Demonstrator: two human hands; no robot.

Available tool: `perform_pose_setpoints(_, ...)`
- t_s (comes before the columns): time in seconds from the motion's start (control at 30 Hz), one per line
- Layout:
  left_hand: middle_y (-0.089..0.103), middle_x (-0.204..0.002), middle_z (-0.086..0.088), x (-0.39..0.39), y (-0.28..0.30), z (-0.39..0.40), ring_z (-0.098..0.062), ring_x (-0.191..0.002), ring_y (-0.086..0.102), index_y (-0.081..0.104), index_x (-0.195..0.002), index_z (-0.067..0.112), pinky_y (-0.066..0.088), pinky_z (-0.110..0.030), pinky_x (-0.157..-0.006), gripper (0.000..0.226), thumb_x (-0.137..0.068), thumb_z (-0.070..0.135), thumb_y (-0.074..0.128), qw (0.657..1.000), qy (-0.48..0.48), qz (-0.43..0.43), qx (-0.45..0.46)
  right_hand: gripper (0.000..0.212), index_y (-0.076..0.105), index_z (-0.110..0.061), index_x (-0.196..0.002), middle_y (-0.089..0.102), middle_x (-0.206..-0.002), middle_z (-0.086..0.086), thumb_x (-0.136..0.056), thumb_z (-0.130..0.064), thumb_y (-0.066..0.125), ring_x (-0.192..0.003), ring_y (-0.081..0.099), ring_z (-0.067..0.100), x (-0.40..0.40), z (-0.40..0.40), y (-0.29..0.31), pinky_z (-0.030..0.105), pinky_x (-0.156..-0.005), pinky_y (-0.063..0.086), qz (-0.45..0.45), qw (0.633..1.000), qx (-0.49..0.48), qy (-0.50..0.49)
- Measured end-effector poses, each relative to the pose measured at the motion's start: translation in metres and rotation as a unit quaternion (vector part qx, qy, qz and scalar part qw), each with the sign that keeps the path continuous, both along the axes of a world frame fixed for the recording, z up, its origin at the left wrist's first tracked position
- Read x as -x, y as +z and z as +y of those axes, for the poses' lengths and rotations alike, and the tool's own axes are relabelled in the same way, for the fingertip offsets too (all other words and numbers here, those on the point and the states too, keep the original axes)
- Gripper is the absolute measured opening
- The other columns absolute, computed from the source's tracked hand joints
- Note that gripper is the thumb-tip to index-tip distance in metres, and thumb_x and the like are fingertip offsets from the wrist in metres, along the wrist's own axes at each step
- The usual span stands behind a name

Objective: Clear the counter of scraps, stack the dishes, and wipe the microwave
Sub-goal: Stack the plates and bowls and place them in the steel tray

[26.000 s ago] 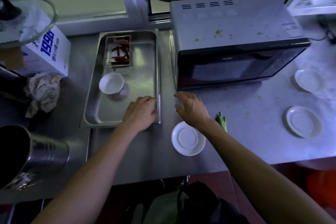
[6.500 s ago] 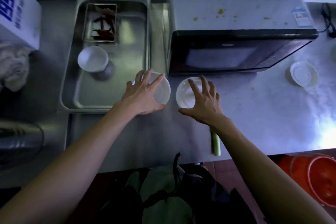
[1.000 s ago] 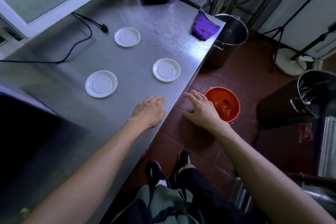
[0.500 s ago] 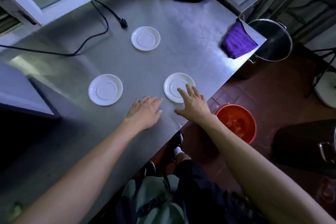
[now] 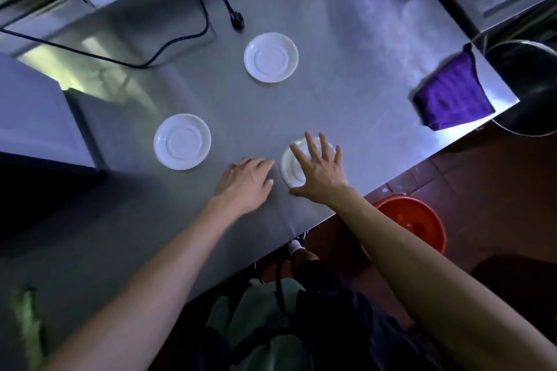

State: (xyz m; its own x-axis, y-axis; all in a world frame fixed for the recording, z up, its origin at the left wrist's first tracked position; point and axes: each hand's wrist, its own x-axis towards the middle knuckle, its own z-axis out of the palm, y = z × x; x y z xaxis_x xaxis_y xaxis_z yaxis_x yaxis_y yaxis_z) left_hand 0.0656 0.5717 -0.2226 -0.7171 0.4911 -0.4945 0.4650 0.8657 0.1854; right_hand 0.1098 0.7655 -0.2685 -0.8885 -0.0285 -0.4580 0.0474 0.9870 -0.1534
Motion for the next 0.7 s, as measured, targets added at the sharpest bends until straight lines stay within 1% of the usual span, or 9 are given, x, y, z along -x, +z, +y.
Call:
perform_pose_setpoints(0.2,0.049,-0.146,0.002,0.002,0.0,0.001,-0.024,-0.134,0.043,0.041,-0.144,0.021,0.041,-0.045,-0.105,0.048,-0.099,0.037,0.045,0.999,0.032,-0.001,0.003,0.122,-0.003,-0.037,-0.155,-0.015,-0.165,0.005,-0.064,-0.079,0.066,-0.149,-0.016,0.04,0.011,0.004,-0.006,0.069,-0.114,0.009,-0.021,1.0,0.01,0.015)
perform_pose_setpoints(0.27,0.048,-0.146,0.002,0.003,0.0,0.0,-0.024,-0.134,0.043,0.041,-0.145,0.022,0.041,-0.045,-0.105,0.048,-0.099,0.037,0.045,0.999,0.042,0.0,0.002,0.122,-0.001,-0.037,-0.155,-0.01,-0.165,0.006,-0.062,-0.078,0.066,-0.149,-0.011,0.041,0.014,0.004,-0.006,0.067,-0.113,0.013,-0.018,1.0,0.009,0.02)
perform_pose_setpoints(0.37,0.048,-0.147,0.003,0.004,0.0,-0.005,-0.024,-0.135,0.043,0.04,-0.145,0.022,0.041,-0.045,-0.105,0.049,-0.099,0.037,0.045,0.998,0.058,0.005,-0.002,0.117,0.008,-0.038,-0.152,0.003,-0.162,0.007,-0.058,-0.076,0.068,-0.148,0.001,0.04,0.022,0.001,-0.004,0.062,-0.108,0.024,-0.002,1.0,0.009,0.027)
perform_pose_setpoints(0.43,0.047,-0.148,0.002,0.004,0.0,-0.011,-0.023,-0.136,0.041,0.039,-0.146,0.022,0.041,-0.044,-0.105,0.049,-0.1,0.037,0.045,0.998,0.068,0.01,-0.002,0.114,0.012,-0.038,-0.15,0.007,-0.161,0.006,-0.057,-0.073,0.068,-0.146,0.005,0.039,0.029,-0.003,-0.003,0.06,-0.105,0.028,0.004,0.999,0.012,0.032)
perform_pose_setpoints(0.57,0.046,-0.149,0.003,0.006,0.001,-0.03,-0.023,-0.137,0.04,0.039,-0.147,0.023,0.04,-0.045,-0.106,0.05,-0.1,0.036,0.045,0.994,0.109,0.009,-0.012,0.112,0.013,-0.038,-0.151,0.007,-0.161,0.005,-0.059,-0.074,0.066,-0.146,0.006,0.04,0.05,-0.019,0.0,0.061,-0.105,0.027,0.008,0.999,0.023,0.049)
perform_pose_setpoints(0.7,0.046,-0.148,0.004,0.017,0.0,-0.054,-0.021,-0.136,0.039,0.04,-0.146,0.022,0.042,-0.044,-0.103,0.05,-0.098,0.036,0.048,0.988,0.148,0.03,-0.027,0.112,0.011,-0.038,-0.152,0.005,-0.162,0.005,-0.061,-0.074,0.064,-0.147,0.005,0.039,0.074,-0.04,0.006,0.062,-0.107,0.025,0.014,0.997,0.034,0.065)
